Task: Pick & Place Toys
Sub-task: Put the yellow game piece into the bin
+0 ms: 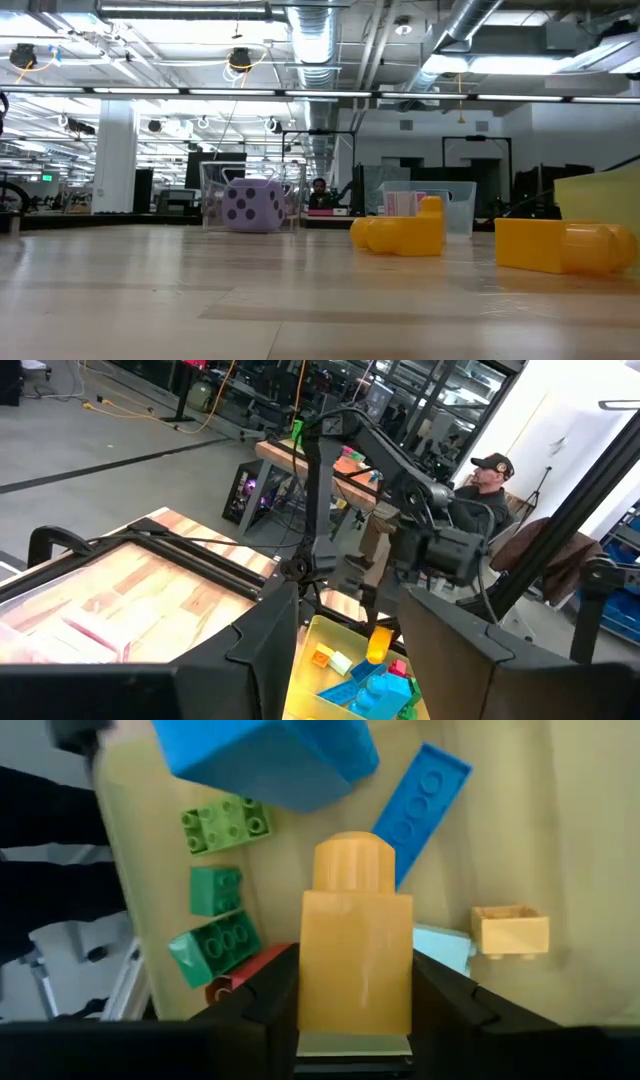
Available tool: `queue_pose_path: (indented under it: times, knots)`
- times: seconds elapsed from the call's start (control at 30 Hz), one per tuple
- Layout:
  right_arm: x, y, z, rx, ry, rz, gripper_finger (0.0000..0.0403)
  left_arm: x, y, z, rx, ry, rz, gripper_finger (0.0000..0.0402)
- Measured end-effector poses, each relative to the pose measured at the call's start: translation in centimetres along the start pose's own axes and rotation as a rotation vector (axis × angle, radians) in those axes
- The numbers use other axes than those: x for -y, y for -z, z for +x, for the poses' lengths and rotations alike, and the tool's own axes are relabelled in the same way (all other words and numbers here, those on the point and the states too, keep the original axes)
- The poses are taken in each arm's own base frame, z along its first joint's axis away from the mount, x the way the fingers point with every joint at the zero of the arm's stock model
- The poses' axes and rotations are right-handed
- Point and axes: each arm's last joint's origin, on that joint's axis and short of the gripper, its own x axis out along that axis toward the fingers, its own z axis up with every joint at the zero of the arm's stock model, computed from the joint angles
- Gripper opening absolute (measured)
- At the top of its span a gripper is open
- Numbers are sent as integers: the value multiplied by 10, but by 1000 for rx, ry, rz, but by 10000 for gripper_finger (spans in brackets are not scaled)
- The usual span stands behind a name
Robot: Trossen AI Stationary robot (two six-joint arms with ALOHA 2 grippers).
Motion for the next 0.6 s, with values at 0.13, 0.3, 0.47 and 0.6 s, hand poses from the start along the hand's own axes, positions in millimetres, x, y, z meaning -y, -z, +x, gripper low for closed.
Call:
queue_pose_path:
  times: [0.13,0.3,0.47,0.6]
  knots:
    - [-6,2,11,-26,45,22,149,0,0,0,0,0,0,173]
    - [-10,5,14,-31,46,52,166,0,0,0,0,0,0,173]
    - [-10,7,13,-4,52,99,179,0,0,0,0,0,0,173]
    - [-10,6,12,8,56,131,190,0,0,0,2,-4,0,173]
